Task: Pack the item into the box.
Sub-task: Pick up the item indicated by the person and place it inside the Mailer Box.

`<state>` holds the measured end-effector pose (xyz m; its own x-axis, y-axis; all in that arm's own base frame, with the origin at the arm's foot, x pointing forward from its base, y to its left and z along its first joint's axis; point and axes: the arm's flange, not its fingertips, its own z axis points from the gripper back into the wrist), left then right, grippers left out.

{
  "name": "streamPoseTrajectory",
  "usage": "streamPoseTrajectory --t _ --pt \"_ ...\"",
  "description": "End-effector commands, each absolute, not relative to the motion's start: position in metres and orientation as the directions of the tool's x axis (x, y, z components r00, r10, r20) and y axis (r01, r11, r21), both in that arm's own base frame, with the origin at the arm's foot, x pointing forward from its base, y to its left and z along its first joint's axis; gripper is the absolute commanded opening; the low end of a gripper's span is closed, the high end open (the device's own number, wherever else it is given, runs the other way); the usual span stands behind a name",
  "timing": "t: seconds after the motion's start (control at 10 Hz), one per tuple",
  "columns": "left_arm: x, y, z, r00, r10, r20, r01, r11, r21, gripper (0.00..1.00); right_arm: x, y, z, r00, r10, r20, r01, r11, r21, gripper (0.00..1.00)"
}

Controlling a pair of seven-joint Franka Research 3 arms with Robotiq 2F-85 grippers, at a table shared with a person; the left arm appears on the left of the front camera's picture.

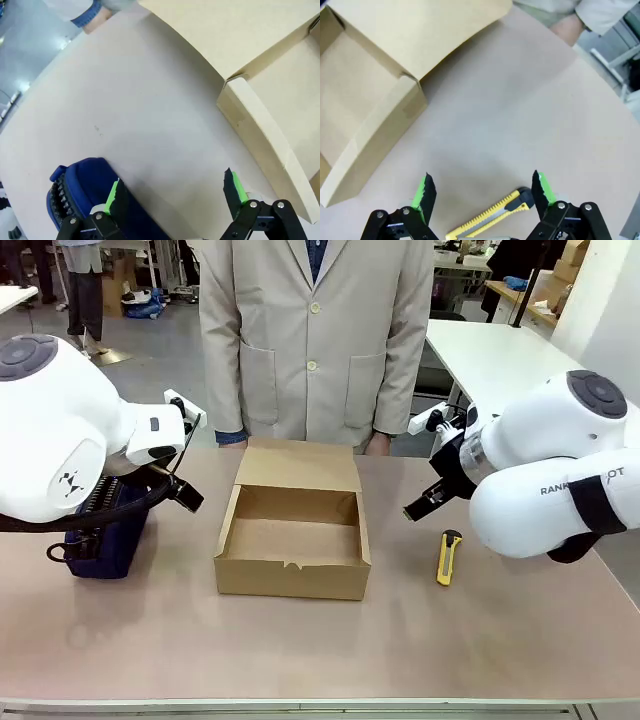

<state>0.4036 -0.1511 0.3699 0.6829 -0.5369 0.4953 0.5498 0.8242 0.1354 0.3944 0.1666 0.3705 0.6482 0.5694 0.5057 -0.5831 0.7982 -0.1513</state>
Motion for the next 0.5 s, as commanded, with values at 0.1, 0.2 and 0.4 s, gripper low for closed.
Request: streamPoseTrajectory --t 0.1,0.2,0.4 --pt "0.4036 -0.1511 0.37 0.683 -0.537 0.495 0.55 0.824 0.135 1.0 0.3945 0.1666 0.3706 0.648 0.569 0.506 -0.583 0.798 -0.151 1.0" --pt "0.4036 -0.1511 0.37 0.683 -0.537 0.495 0.55 0.824 0.135 1.0 0.3945 0.1666 0.3706 0.648 0.569 0.506 -0.583 0.798 -0.151 1.0" --pt "0.4036 -0.1511 0.37 0.683 -0.537 0.495 0.55 0.824 0.135 1.0 0.3945 0.1666 0.3706 0.648 0.569 0.506 -0.583 0.798 -0.151 1.0"
